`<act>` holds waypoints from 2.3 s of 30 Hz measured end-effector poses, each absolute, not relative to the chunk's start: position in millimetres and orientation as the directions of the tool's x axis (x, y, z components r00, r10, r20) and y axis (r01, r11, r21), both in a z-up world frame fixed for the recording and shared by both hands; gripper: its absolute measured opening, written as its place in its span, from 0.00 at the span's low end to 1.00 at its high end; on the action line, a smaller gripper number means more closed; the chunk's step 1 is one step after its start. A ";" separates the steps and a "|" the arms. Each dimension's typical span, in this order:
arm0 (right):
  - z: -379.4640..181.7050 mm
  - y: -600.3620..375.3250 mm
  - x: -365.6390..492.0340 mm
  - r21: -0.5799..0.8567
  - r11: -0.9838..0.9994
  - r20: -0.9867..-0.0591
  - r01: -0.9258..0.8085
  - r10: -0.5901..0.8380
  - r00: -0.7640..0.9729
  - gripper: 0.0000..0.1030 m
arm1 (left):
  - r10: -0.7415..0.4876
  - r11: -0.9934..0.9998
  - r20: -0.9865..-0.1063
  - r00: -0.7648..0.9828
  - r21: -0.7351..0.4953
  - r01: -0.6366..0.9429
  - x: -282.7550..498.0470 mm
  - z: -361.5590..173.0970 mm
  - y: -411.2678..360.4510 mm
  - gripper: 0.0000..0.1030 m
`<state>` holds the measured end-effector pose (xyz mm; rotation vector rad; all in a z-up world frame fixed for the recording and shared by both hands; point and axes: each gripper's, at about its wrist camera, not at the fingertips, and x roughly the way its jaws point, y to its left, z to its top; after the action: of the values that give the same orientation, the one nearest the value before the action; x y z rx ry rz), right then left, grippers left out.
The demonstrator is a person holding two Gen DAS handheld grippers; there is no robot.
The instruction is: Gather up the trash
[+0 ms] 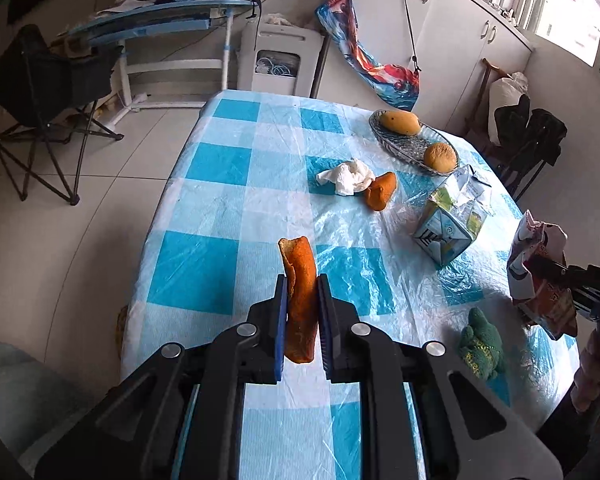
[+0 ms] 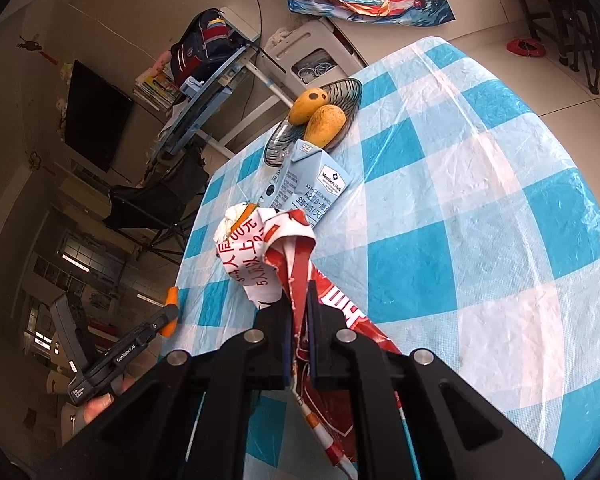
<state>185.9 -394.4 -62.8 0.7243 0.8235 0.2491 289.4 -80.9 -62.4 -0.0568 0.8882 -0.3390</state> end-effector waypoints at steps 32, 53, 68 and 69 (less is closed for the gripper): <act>-88.0 -212.1 30.3 0.650 0.720 -0.607 -0.245 0.685 0.402 0.07 | -0.314 0.949 -0.668 0.675 -0.202 0.242 64.2 -20.1 -27.4 0.14; -77.7 -248.0 19.4 0.496 0.868 -0.680 -0.036 0.413 0.606 0.61 | -0.318 0.931 -0.788 0.526 -0.156 0.330 31.2 -75.9 -60.2 0.24; -60.1 -257.1 -6.8 0.312 0.948 -0.710 0.063 0.188 0.679 0.86 | -0.064 0.998 -0.611 0.789 -0.053 0.039 19.1 -32.7 15.6 0.85; -64.4 -251.6 -6.6 0.298 0.953 -0.721 0.052 0.188 0.667 0.86 | -0.057 0.998 -0.624 0.780 -0.054 0.029 21.3 -38.3 19.2 0.85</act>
<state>-6.6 -251.6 -64.4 0.3067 0.8404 0.0781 21.3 19.2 -38.3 -0.0418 0.6752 -0.0465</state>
